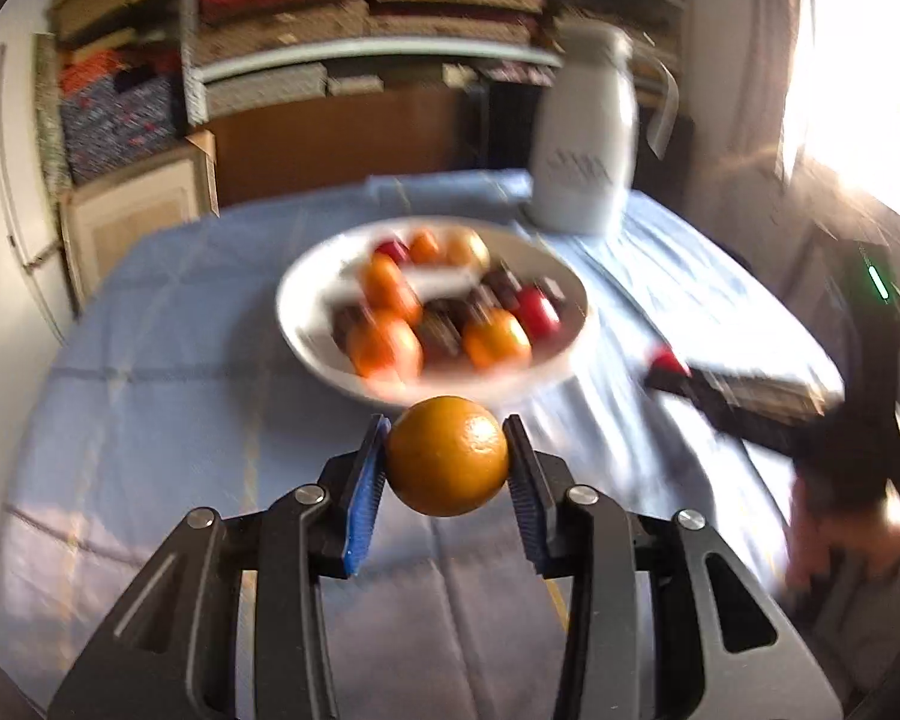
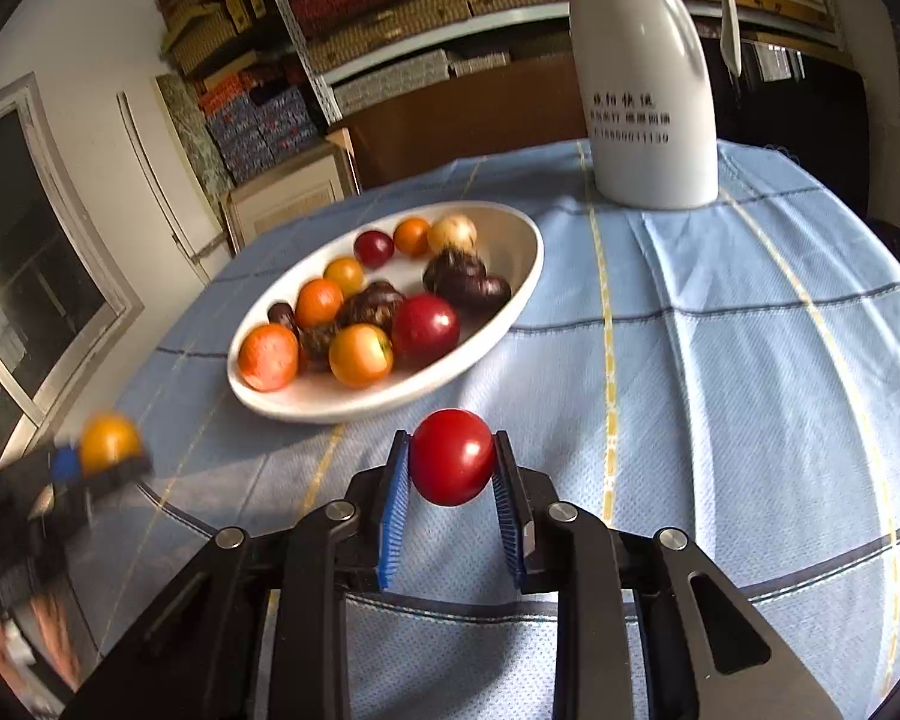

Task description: Organize fruits

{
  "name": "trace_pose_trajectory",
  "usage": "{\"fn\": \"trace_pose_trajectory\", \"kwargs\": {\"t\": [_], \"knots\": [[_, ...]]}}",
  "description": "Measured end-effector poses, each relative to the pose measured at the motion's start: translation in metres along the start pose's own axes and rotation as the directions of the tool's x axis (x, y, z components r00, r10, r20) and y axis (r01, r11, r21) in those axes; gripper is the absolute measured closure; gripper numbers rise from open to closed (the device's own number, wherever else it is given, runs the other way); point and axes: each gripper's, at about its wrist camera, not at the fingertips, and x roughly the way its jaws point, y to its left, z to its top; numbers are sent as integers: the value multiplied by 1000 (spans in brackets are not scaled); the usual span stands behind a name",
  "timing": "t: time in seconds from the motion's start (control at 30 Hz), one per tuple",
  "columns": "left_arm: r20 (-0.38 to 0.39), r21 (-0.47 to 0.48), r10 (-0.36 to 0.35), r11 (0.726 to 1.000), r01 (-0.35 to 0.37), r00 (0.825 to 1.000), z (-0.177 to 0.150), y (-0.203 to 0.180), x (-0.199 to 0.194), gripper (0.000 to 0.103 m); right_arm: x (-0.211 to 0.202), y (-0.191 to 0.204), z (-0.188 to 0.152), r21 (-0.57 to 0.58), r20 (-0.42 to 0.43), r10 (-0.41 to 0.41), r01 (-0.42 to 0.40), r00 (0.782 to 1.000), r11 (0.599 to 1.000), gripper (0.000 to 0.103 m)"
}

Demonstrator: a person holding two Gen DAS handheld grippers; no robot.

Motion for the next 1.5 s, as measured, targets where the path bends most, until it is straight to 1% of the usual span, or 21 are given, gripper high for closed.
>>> {"fn": "trace_pose_trajectory", "kwargs": {"t": [0.07, 0.13, 0.23, 0.3, 0.37, 0.5, 0.63, 0.73, 0.87, 1.03, 1.1, 1.13, 1.17, 1.2, 1.23, 1.27, 1.43, 1.5], "knots": [[32, -10, 40, 999, -40, 999, 20, 10, 4, 65, -5, 0, 5, 10, 24, 15, -15, 1000, 1000, 76], [46, -23, 58, 998, -57, 997, 34, 20, 10, 65, -6, 0, 16, 11, 38, 21, -22, 999, 1000, 76], [53, -54, 80, 996, -77, 995, 57, 33, 30, 65, -1, 2, 41, -13, 56, -17, 18, 998, 1000, 76], [55, -79, 90, 993, -86, 994, 69, 41, 46, 65, 3, 2, 59, -9, 75, -27, 27, 997, 1000, 76], [56, -95, 101, 991, -95, 993, 80, 46, 66, 65, 13, 3, 80, 5, 88, -17, 16, 996, 1000, 76], [51, -93, 127, 988, -122, 991, 97, 54, 105, 65, 41, 7, 109, 19, 95, -1, -1, 995, 1000, 76], [34, -78, 150, 986, -147, 988, 102, 60, 136, 65, 69, 13, 124, 3, 79, -13, 13, 997, 1000, 76], [19, -81, 143, 987, -141, 990, 103, 64, 157, 65, 88, 15, 126, -8, 62, -14, 15, 998, 1000, 76], [-2, -66, 138, 988, -138, 990, 100, 67, 172, 65, 109, 17, 123, -30, 29, -18, 18, 999, 999, 76], [-29, -41, 140, 989, -141, 990, 93, 66, 185, 65, 124, 24, 117, -69, -18, -39, 38, 999, 997, 76], [-25, -32, 147, 989, -147, 989, 91, 65, 186, 62, 128, 25, 114, -78, -33, -44, 41, 998, 996, 76], [-19, -29, 149, 988, -150, 989, 91, 64, 185, 53, 130, 25, 112, -81, -36, -49, 46, 998, 996, 75], [-9, -29, 149, 988, -149, 989, 91, 64, 183, 41, 131, 26, 111, -86, -40, -52, 49, 998, 995, 74], [4, -29, 149, 988, -149, 989, 92, 63, 180, 35, 131, 27, 111, -90, -38, -57, 54, 998, 995, 68], [22, -27, 154, 988, -154, 988, 92, 62, 177, 27, 131, 28, 110, -96, -35, -64, 60, 997, 994, 64], [29, -23, 157, 987, -156, 987, 92, 61, 175, 27, 130, 29, 110, -98, -27, -69, 67, 997, 993, 62], [50, -6, 172, 985, -172, 984, 92, 55, 169, 27, 124, 33, 111, -109, -7, -69, 68, 998, 992, 62], [69, 1, 187, 982, -188, 980, 93, 53, 164, 26, 120, 33, 112, -104, 4, -66, 66, 998, 992, 62]]}}
